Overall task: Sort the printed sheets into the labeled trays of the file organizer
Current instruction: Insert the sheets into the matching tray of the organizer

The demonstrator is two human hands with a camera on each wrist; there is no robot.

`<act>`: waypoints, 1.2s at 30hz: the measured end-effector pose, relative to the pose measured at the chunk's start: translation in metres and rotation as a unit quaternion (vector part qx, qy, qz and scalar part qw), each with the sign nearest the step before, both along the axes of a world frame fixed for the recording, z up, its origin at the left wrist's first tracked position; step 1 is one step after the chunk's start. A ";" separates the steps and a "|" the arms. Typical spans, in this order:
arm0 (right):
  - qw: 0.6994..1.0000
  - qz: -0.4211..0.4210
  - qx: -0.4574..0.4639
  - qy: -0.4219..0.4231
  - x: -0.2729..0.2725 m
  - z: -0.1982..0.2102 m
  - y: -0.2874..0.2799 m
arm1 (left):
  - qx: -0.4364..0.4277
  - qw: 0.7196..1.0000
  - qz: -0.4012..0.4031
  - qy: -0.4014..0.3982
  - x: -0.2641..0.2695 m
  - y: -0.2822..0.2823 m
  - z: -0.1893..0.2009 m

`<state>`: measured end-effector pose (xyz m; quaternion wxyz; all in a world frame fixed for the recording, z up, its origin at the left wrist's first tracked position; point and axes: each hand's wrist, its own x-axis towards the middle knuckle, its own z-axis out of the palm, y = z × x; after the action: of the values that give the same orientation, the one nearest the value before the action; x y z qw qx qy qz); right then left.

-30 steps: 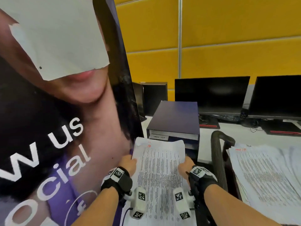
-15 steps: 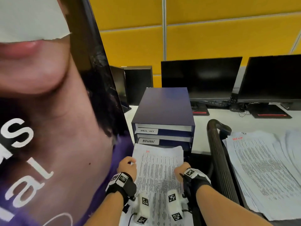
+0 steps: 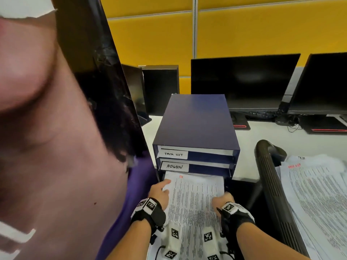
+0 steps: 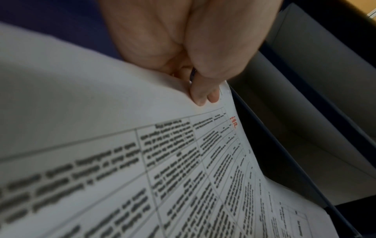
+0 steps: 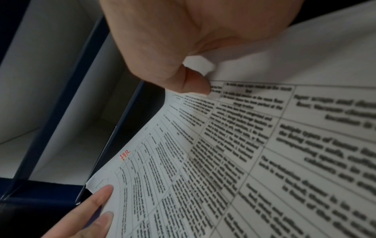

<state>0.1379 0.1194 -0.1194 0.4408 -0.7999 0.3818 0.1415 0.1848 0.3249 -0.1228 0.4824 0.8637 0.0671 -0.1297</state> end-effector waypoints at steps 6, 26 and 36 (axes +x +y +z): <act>0.998 -0.037 0.041 0.003 0.018 0.011 -0.005 | 0.012 1.000 -0.027 0.004 0.029 -0.007 0.003; 0.999 -0.036 0.028 -0.008 0.026 0.026 -0.006 | -0.062 0.977 0.024 0.205 -0.013 0.036 -0.031; 0.997 -0.072 0.029 -0.014 0.004 0.028 -0.003 | -0.007 0.993 0.039 0.111 0.014 0.028 -0.024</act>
<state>0.1419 0.1162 -0.0915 0.4780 -0.7595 0.4276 0.1089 0.1986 0.3528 -0.1471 0.4824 0.8374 0.1527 -0.2069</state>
